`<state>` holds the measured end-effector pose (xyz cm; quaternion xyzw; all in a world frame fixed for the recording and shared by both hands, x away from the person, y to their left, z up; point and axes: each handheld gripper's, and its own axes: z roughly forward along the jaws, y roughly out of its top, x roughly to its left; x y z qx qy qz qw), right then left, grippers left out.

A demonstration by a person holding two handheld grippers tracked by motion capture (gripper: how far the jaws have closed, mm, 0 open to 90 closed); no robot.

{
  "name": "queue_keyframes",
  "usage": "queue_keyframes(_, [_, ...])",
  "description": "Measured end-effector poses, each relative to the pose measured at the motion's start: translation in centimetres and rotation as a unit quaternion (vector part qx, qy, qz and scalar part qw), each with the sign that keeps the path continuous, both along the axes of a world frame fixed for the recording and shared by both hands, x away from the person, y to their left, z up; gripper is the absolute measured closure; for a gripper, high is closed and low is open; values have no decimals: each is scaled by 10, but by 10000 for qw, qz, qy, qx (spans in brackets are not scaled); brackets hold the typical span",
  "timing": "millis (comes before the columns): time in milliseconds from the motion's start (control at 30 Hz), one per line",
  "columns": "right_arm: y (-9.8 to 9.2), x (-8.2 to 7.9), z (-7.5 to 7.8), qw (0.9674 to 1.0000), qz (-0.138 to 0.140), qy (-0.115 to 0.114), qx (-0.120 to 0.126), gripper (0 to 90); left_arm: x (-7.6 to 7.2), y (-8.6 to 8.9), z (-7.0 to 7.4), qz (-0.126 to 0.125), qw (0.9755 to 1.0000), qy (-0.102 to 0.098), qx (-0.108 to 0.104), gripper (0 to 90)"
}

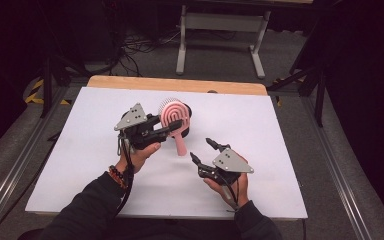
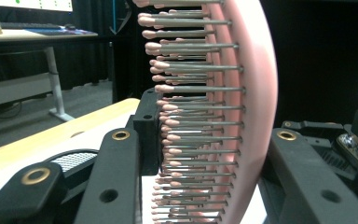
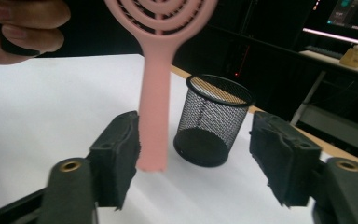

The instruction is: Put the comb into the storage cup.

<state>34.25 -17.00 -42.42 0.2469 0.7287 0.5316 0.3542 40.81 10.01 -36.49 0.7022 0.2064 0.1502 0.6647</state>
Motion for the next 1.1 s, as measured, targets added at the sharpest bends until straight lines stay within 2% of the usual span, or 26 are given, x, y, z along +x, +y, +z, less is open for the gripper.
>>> queue_keyframes(200, [-21, -3, -2, 9999, -149, -53, 46, 257, 0, 6, 5, 95, 9999, -69, 4, 621])
queue_keyframes(300, [-30, -6, -7, 9991, -374, -159, 76, 253, 1, 9, 7, 128, 9999, -88, -19, 621])
queue_keyframes(367, [-37, -6, -9, 9987, -486, -174, 1, 240, 2, 12, 8, 168, 9998, -119, 11, 621])
queue_keyframes(467, [-45, -7, -12, 9983, -554, -163, 36, 224, 3, 14, 11, 192, 9997, -161, 52, 621])
queue_keyframes(633, [-51, -8, -19, 9979, -647, -45, 9, 188, 4, 17, 14, 250, 9995, -212, 46, 621])
queue_keyframes(733, [-56, -8, -20, 9974, -697, 61, 167, 145, 7, 19, 16, 272, 9994, -226, 9, 621])
queue_keyframes(867, [-59, -11, -21, 9968, -786, -3, 153, 109, 8, 20, 18, 292, 9992, -254, -28, 621])
queue_keyframes(1100, [-62, -11, -27, 9965, -838, -40, -32, 54, 10, 24, 23, 344, 9989, -318, -48, 621])
